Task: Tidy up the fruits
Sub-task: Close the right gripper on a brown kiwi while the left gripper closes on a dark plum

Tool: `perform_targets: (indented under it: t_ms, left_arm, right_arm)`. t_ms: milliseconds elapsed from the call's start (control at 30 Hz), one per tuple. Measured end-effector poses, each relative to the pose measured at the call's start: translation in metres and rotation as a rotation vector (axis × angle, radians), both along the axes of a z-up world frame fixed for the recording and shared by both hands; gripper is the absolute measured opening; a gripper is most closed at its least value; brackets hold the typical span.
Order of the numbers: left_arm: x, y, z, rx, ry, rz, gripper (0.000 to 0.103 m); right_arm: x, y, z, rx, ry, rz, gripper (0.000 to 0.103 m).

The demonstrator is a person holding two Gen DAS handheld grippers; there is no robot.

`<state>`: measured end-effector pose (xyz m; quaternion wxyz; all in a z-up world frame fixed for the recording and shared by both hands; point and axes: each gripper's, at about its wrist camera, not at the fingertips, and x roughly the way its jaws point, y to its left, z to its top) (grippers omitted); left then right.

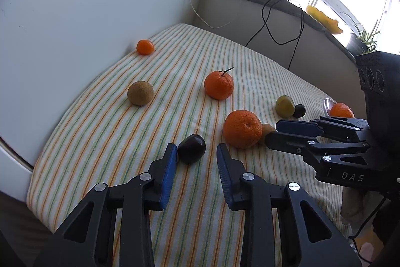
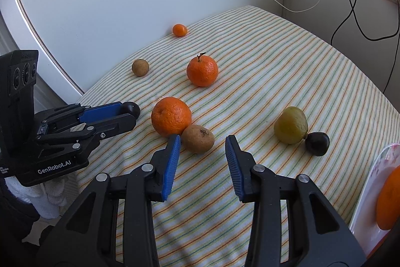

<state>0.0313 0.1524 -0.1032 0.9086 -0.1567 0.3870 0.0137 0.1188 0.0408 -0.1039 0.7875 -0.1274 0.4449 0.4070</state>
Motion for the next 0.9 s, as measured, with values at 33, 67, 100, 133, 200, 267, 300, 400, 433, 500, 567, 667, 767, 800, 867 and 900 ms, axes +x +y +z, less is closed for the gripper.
perform_targets:
  t_ms: [33, 67, 100, 133, 200, 267, 300, 400, 433, 500, 567, 667, 767, 800, 867, 900]
  left_arm:
    - [0.0007, -0.0001, -0.0005, 0.002, 0.001, 0.0, 0.031]
    - [0.0013, 0.0, -0.0009, 0.003, 0.003, 0.0, 0.03]
    - [0.0017, 0.0002, -0.0009, 0.004, 0.004, -0.001, 0.029]
    - [0.0021, 0.0006, -0.0009, 0.006, 0.004, -0.001, 0.027]
    - [0.0027, 0.0013, -0.0015, 0.008, 0.005, 0.001, 0.026]
    - [0.0031, 0.0017, -0.0027, 0.013, 0.007, 0.003, 0.024]
    - [0.0034, 0.0017, -0.003, 0.015, 0.008, 0.002, 0.024]
    - [0.0046, 0.0014, -0.0032, 0.022, 0.008, -0.001, 0.022]
    - [0.0051, 0.0013, -0.0034, 0.025, 0.008, -0.003, 0.022]
    - [0.0057, 0.0014, -0.0034, 0.026, 0.008, -0.004, 0.022]
    - [0.0052, 0.0008, -0.0034, 0.029, 0.006, -0.003, 0.021]
    - [0.0037, 0.0004, -0.0031, 0.029, 0.001, 0.001, 0.021]
    - [0.0022, 0.0007, -0.0022, 0.019, -0.003, 0.004, 0.021]
    - [0.0019, 0.0006, -0.002, 0.018, -0.004, 0.003, 0.021]
    - [0.0015, 0.0, -0.0021, 0.023, -0.003, 0.002, 0.021]
    - [0.001, 0.0002, -0.0018, 0.019, -0.004, 0.004, 0.021]
  right_arm:
    - [0.0003, 0.0014, -0.0006, -0.001, 0.001, 0.002, 0.039]
    - [0.0008, 0.0029, -0.0014, -0.003, 0.002, 0.005, 0.039]
    - [0.0009, 0.0047, -0.0023, -0.007, 0.0, 0.007, 0.038]
    - [0.001, 0.0059, -0.0031, -0.011, -0.001, 0.01, 0.038]
    - [0.0016, 0.0076, -0.0047, -0.014, 0.002, 0.012, 0.038]
    - [0.0027, 0.0076, -0.0047, -0.011, 0.007, 0.01, 0.038]
    - [0.0031, 0.0073, -0.0044, -0.008, 0.01, 0.01, 0.036]
    - [0.0026, 0.0073, -0.0044, -0.008, 0.017, 0.017, 0.035]
    - [0.0027, 0.0078, -0.0046, -0.008, 0.019, 0.019, 0.034]
    - [0.0027, 0.0075, -0.0046, -0.005, 0.026, 0.023, 0.031]
    - [0.0025, 0.0078, -0.0046, -0.008, 0.024, 0.023, 0.031]
    - [0.0008, 0.0076, -0.0048, -0.011, 0.022, 0.023, 0.03]
    - [0.0001, 0.0053, -0.003, 0.005, 0.03, 0.017, 0.029]
    - [-0.0024, 0.003, -0.0013, 0.011, 0.03, 0.016, 0.029]
    - [-0.004, 0.0026, 0.0008, 0.012, 0.023, 0.019, 0.029]
    - [-0.0036, 0.003, 0.0007, 0.008, 0.02, 0.021, 0.029]
